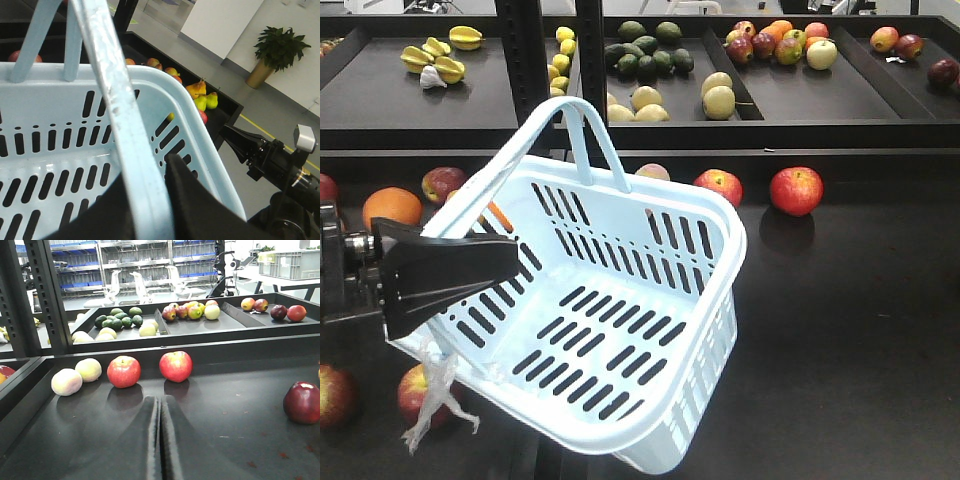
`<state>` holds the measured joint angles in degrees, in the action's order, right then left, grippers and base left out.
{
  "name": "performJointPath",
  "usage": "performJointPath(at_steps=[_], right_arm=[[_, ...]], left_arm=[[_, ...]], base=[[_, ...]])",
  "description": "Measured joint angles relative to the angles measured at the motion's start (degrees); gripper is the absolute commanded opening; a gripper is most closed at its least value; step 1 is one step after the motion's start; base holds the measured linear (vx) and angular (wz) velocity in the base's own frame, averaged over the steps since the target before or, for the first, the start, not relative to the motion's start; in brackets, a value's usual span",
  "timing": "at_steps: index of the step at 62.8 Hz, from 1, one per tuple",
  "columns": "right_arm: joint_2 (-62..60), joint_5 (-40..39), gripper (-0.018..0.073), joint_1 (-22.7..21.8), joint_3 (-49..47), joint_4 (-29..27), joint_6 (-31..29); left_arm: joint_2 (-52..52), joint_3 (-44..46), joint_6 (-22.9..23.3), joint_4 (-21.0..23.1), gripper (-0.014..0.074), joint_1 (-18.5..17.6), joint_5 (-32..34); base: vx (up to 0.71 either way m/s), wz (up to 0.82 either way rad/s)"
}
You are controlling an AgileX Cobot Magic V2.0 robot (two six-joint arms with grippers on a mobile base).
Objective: Pick three apples into basket with both arms
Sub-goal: 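Lift the light-blue basket by its handle with the left gripper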
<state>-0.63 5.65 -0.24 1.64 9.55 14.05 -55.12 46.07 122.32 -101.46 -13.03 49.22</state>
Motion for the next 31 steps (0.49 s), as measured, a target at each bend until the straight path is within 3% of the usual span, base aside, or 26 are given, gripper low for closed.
performJointPath(at_steps=[31], right_arm=[[0.0, 0.0, -0.0001, 0.0, 0.0, 0.0, 0.0]], left_arm=[[0.0, 0.0, 0.0, 0.0, -0.0008, 0.0, 7.3]], base=[[0.0, 0.0]])
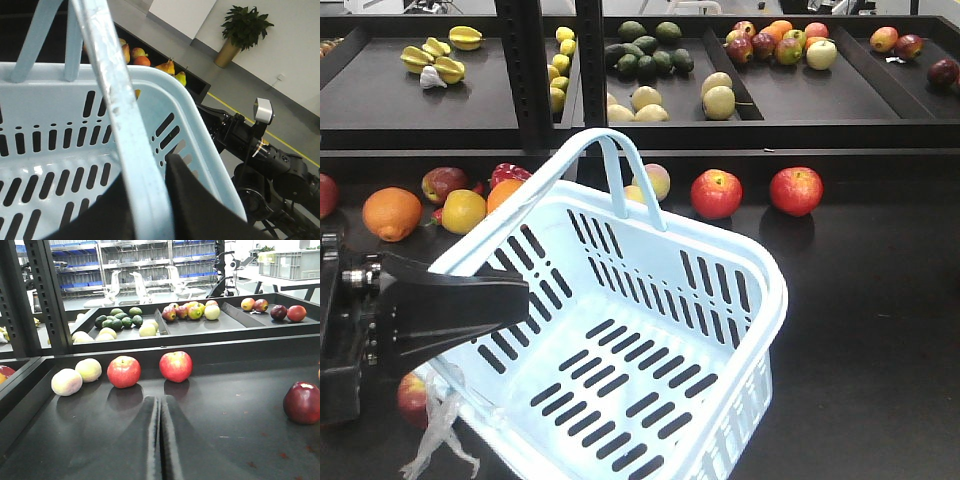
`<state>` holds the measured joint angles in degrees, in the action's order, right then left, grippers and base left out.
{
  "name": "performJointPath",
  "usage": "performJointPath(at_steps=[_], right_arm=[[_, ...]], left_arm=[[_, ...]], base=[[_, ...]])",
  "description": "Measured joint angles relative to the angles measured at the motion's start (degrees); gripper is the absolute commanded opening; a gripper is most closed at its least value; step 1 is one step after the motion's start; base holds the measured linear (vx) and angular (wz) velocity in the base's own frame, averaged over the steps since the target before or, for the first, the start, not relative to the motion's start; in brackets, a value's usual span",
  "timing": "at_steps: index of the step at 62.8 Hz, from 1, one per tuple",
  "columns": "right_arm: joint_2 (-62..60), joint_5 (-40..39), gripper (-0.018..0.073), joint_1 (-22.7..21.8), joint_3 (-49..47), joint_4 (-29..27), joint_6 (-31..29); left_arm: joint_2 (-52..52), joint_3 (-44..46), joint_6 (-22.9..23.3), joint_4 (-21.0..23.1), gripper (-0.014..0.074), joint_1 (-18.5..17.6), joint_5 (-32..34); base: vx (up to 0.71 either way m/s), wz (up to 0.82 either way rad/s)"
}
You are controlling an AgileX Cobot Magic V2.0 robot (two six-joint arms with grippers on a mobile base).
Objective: Pick three apples into basket with both arms
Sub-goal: 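Lift the light-blue basket by its handle with the left gripper, then hold the basket in the left gripper while turning the base away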
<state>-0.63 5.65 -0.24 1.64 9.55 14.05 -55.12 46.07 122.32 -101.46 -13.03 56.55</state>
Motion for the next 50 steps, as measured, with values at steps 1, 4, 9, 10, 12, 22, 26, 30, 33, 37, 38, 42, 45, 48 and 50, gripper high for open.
performJointPath(at_steps=[1, 4, 9, 10, 12, 22, 26, 30, 33, 37, 38, 42, 45, 48, 50], right_arm=[[0.0, 0.0, -0.0001, 0.0, 0.0, 0.0, 0.0], [0.0, 0.0, -0.0001, 0.0, 0.0, 0.0, 0.0], [0.0, 0.0, -0.0001, 0.0, 0.0, 0.0, 0.0], [0.0, 0.0, -0.0001, 0.0, 0.0, 0.0, 0.0], [0.0, 0.0, -0.0001, 0.0, 0.0, 0.0, 0.0], [0.0, 0.0, -0.0001, 0.0, 0.0, 0.0, 0.0], [0.0, 0.0, -0.0001, 0.0, 0.0, 0.0, 0.0], [0.0, 0.0, -0.0001, 0.0, 0.0, 0.0, 0.0], [0.0, 0.0, -0.0001, 0.0, 0.0, 0.0, 0.0], [0.0, 0.0, -0.0001, 0.0, 0.0, 0.0, 0.0], [0.0, 0.0, -0.0001, 0.0, 0.0, 0.0, 0.0], [0.0, 0.0, -0.0001, 0.0, 0.0, 0.0, 0.0], [0.0, 0.0, -0.0001, 0.0, 0.0, 0.0, 0.0], [0.0, 0.0, -0.0001, 0.0, 0.0, 0.0, 0.0], [0.0, 0.0, -0.0001, 0.0, 0.0, 0.0, 0.0]], left_arm=[[0.0, 0.0, 0.0, 0.0, -0.0008, 0.0, 0.1], [0.0, 0.0, 0.0, 0.0, -0.0008, 0.0, 0.1], [0.0, 0.0, 0.0, 0.0, -0.0008, 0.0, 0.1], [0.0, 0.0, 0.0, 0.0, -0.0008, 0.0, 0.1], [0.0, 0.0, 0.0, 0.0, -0.0008, 0.0, 0.1], [0.0, 0.0, 0.0, 0.0, -0.0008, 0.0, 0.1], [0.0, 0.0, 0.0, 0.0, -0.0008, 0.0, 0.1], [0.0, 0.0, 0.0, 0.0, -0.0008, 0.0, 0.1], [0.0, 0.0, 0.0, 0.0, -0.0008, 0.0, 0.1], [0.0, 0.0, 0.0, 0.0, -0.0008, 0.0, 0.1], [0.0, 0.0, 0.0, 0.0, -0.0008, 0.0, 0.1], [0.0, 0.0, 0.0, 0.0, -0.0008, 0.0, 0.1], [0.0, 0.0, 0.0, 0.0, -0.0008, 0.0, 0.1], [0.0, 0.0, 0.0, 0.0, -0.0008, 0.0, 0.1], [0.0, 0.0, 0.0, 0.0, -0.0008, 0.0, 0.1]], base=[[0.0, 0.0], [0.0, 0.0], [0.0, 0.0], [0.0, 0.0], [0.0, 0.0], [0.0, 0.0], [0.0, 0.0], [0.0, 0.01], [-0.01, 0.03], [-0.02, 0.06], [-0.03, 0.08], [-0.03, 0.11], [-0.05, 0.16], [-0.06, 0.2], [-0.07, 0.23]])
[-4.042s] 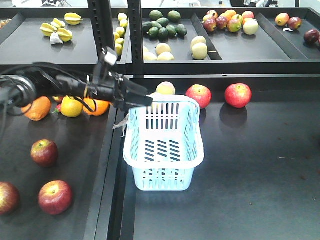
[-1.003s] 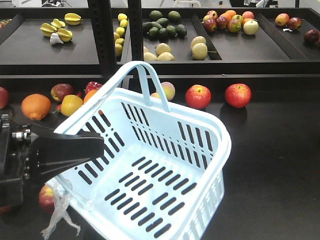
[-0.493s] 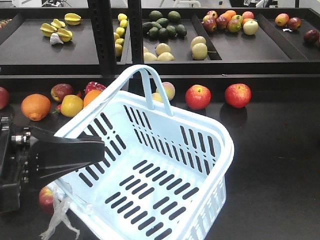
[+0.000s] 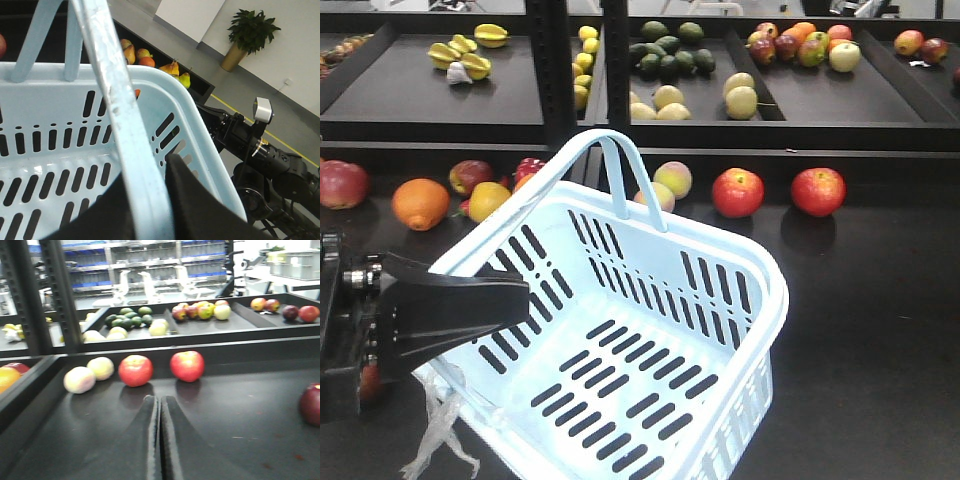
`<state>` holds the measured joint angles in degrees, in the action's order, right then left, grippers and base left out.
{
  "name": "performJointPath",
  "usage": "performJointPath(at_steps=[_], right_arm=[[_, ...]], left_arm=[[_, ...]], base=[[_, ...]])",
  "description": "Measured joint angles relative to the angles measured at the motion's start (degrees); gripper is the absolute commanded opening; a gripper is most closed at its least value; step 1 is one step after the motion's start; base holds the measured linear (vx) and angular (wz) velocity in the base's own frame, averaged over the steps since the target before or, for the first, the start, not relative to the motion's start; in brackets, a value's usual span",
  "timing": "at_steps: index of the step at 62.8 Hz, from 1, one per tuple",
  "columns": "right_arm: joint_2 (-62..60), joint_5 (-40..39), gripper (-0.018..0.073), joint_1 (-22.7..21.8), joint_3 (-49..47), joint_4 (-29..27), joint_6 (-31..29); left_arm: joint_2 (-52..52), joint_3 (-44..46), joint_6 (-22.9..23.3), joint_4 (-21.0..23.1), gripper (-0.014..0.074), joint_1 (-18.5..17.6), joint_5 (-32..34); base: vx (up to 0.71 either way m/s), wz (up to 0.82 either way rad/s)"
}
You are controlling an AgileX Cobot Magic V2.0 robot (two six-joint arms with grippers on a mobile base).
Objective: Pick three apples into basket with both arms
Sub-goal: 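Hold the basket in the left gripper while turning the base away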
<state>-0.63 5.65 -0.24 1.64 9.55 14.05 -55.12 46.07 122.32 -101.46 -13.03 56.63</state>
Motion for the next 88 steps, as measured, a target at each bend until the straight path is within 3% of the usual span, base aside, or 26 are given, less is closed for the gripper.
performJointPath(at_steps=[88], right_arm=[[0.0, 0.0, -0.0001, 0.0, 0.0, 0.0, 0.0]], left_arm=[[0.0, 0.0, 0.0, 0.0, -0.0008, 0.0, 0.0]], base=[[-0.13, 0.5]])
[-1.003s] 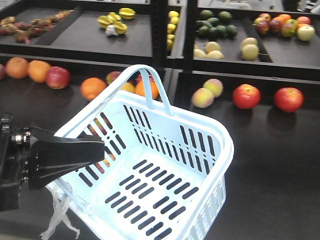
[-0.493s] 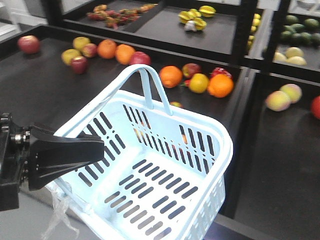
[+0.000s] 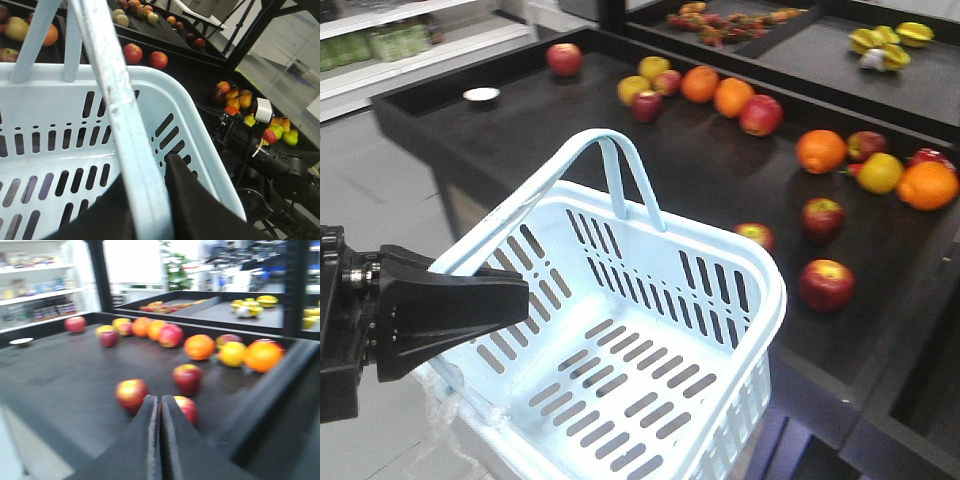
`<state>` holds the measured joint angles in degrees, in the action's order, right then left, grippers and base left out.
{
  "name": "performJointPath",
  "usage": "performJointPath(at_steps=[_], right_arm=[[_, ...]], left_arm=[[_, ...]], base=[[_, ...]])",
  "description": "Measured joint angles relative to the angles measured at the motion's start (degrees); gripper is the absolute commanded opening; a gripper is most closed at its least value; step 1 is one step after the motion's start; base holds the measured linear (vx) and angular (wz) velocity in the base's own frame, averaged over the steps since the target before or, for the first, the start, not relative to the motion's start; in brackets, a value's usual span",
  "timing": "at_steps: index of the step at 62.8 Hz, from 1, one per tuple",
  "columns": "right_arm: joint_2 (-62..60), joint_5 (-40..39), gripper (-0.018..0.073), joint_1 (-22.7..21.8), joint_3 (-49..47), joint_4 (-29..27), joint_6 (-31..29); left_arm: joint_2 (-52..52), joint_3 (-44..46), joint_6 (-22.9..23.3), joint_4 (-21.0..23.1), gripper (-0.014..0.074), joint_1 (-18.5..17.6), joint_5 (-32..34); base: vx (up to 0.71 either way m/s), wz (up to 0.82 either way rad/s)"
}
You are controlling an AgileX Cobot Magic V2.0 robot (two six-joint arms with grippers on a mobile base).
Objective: Pick three apples into basket with both arms
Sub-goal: 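Hold the basket in the left gripper while turning the base away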
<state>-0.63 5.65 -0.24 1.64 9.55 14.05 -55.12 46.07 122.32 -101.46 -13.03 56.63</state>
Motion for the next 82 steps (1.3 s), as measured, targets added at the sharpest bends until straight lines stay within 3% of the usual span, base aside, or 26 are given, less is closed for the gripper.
performJointPath(at_steps=[82], right_arm=[[0.0, 0.0, -0.0001, 0.0, 0.0, 0.0, 0.0]], left_arm=[[0.0, 0.0, 0.0, 0.0, -0.0008, 0.0, 0.0]], base=[[-0.12, 0.5]])
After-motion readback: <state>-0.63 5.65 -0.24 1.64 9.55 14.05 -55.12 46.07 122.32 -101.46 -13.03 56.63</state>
